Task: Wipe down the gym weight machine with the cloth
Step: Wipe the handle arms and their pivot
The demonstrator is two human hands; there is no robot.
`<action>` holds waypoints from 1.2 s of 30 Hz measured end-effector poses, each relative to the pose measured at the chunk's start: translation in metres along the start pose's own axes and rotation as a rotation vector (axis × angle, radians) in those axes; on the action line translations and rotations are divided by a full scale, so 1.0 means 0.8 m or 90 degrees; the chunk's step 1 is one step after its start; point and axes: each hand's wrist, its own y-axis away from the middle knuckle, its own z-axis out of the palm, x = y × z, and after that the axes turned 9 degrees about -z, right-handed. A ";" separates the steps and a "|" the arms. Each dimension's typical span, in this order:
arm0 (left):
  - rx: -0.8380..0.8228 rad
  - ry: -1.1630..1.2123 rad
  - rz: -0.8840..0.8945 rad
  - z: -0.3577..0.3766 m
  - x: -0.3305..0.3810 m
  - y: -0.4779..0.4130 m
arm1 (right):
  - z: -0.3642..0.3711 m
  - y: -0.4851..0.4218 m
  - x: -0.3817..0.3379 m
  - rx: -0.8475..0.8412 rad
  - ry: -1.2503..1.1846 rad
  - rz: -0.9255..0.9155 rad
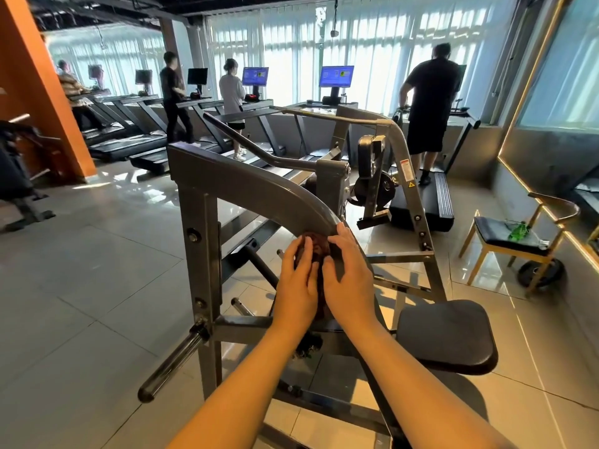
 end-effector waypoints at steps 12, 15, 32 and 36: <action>0.027 0.042 -0.174 0.014 0.046 0.000 | -0.033 0.003 0.017 -0.090 -0.032 -0.019; -0.051 -0.033 -0.120 0.014 0.028 0.026 | -0.034 0.007 0.018 -0.093 -0.040 -0.013; 0.216 0.235 -0.267 0.034 0.035 -0.015 | -0.027 0.001 0.035 0.021 -0.037 -0.011; 0.140 0.191 -0.194 0.032 0.026 0.014 | -0.011 -0.017 0.033 0.055 0.016 -0.035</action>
